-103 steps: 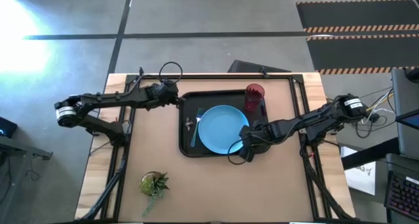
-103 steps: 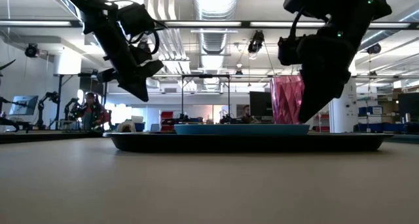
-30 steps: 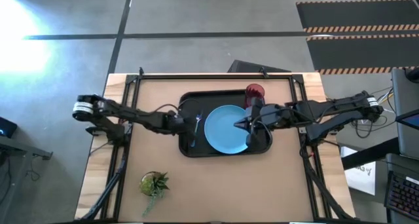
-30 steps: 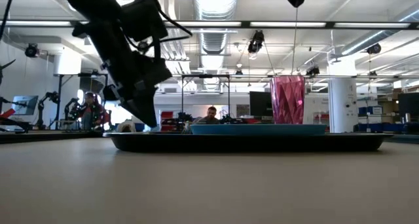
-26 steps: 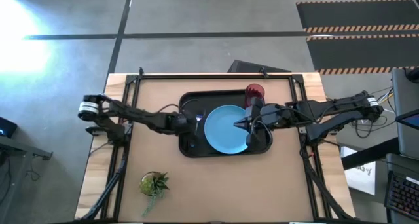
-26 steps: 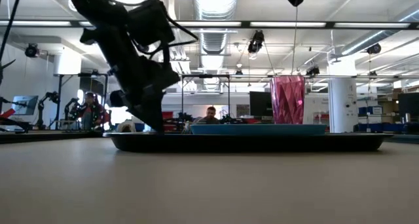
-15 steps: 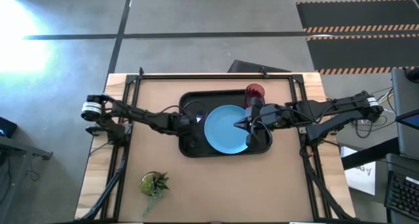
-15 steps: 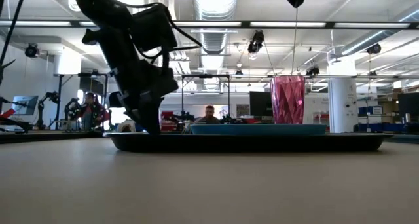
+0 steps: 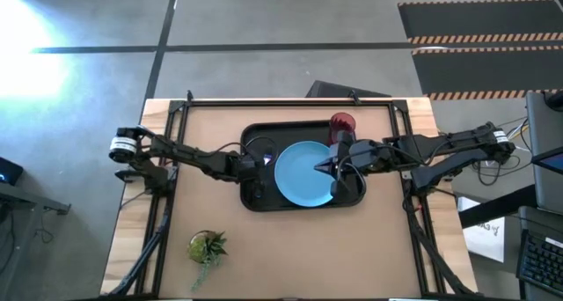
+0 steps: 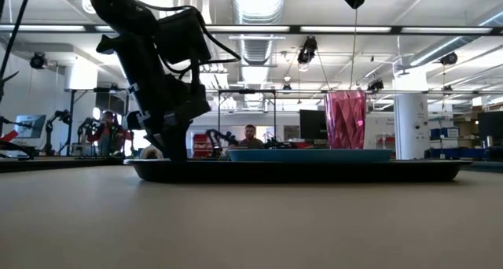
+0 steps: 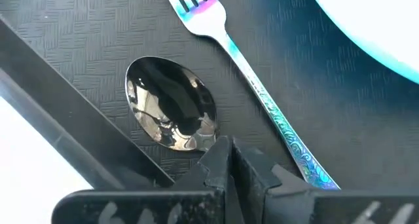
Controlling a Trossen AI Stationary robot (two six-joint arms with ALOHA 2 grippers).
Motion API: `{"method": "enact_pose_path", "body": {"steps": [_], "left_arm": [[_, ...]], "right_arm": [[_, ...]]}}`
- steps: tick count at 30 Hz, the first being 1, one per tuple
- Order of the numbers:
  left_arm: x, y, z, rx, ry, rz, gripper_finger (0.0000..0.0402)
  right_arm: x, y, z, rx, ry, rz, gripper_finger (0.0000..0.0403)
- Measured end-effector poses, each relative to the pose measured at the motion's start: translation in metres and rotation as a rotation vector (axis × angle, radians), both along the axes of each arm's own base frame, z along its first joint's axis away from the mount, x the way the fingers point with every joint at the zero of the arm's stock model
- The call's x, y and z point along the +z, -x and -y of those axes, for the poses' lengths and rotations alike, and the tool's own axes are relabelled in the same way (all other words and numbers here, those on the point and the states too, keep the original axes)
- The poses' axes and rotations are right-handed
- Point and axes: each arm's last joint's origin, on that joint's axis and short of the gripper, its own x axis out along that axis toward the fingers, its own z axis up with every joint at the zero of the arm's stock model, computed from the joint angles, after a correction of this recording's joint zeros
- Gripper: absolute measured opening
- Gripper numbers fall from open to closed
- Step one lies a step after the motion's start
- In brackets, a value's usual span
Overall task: Pick and place plate/cup/fork/spoon on tray
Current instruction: Adjust the blue fork
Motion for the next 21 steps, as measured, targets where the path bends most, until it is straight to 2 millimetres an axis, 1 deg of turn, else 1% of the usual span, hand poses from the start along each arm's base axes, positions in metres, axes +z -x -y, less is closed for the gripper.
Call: {"method": "enact_pose_path", "body": {"steps": [6,12,21], "left_arm": [[0.0006,-0.001,0.0,0.004,0.003,0.011,0.0],[0.0023,-0.0053,0.0006,-0.004,0.019,0.063,0.0],[0.0002,-0.0033,0.0011,-0.006,0.02,0.051,0.0]], "right_arm": [[0.0,0.0,0.0,0.001,0.002,0.0,0.0008],[0.0,0.0,0.0,0.001,0.002,0.0,0.0008],[-0.0001,0.0,-0.0001,0.002,0.001,0.0,0.0008]]}}
